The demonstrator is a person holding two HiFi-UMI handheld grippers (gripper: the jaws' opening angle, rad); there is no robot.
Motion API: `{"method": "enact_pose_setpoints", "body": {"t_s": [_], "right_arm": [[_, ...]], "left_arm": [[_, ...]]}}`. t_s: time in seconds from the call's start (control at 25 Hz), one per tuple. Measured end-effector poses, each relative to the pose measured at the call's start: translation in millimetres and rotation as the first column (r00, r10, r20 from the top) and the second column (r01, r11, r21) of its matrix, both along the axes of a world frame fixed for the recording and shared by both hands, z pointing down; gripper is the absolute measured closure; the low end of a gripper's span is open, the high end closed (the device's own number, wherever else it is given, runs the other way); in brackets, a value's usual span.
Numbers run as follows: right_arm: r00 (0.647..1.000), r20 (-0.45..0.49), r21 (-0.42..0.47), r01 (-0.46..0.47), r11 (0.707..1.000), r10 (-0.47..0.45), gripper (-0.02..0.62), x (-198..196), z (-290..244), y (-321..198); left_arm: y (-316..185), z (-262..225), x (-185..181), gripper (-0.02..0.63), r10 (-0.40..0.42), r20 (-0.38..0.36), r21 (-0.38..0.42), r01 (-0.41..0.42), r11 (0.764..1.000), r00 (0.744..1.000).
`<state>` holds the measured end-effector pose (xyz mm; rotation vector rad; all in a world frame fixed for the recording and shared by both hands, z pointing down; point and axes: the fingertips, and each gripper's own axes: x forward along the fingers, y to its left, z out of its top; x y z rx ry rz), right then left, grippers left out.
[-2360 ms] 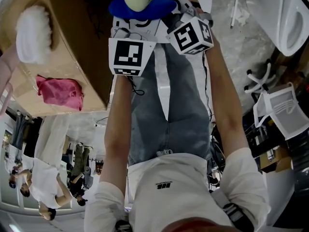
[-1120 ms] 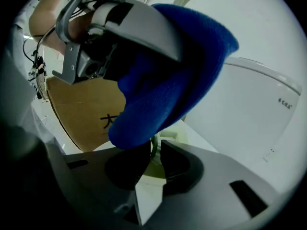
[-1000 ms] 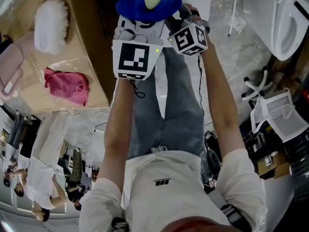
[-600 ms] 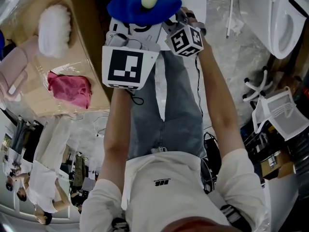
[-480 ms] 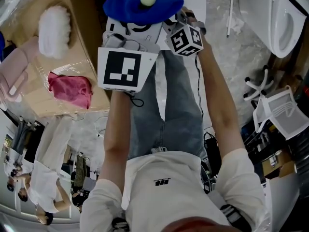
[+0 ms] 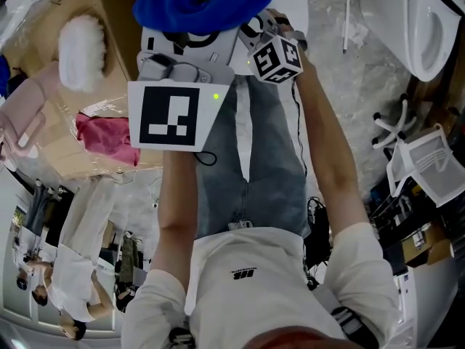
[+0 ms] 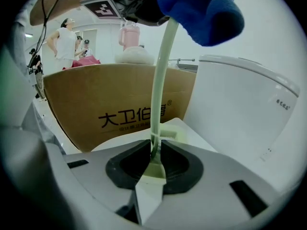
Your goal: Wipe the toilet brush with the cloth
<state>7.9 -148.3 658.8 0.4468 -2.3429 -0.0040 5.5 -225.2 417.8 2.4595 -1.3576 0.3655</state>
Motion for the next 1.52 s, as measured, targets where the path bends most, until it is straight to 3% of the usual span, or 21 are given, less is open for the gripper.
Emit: {"method": "enact_pose_setpoints", "body": {"t_s": [0.36, 0.68, 1.52], "right_arm": [[1.0, 0.017, -0.002, -0.008, 1.0, 0.008, 0.532, 0.8, -0.1, -0.5], [0.999, 0.035, 0.006, -0.01, 1.0, 0.009, 0.534, -0.5, 0.3, -1.5], [0.998, 0.065, 0.011, -0.009, 1.0, 0.008, 0.534, -0.2, -0.2, -1.3]], "left_arm": [[6.9, 16.2, 5.4, 0.456, -0.003, 0.019, -0.004, 0.003, 1.0, 1.0], [20.9, 70.2, 3.8, 0.5, -0.01, 0.056, -0.049, 0.013, 0.999, 0.998], [38.5, 194.8, 17.3, 0.514, 0.051, 0.094, -0.174, -0.034, 0.984, 0.994]]}}
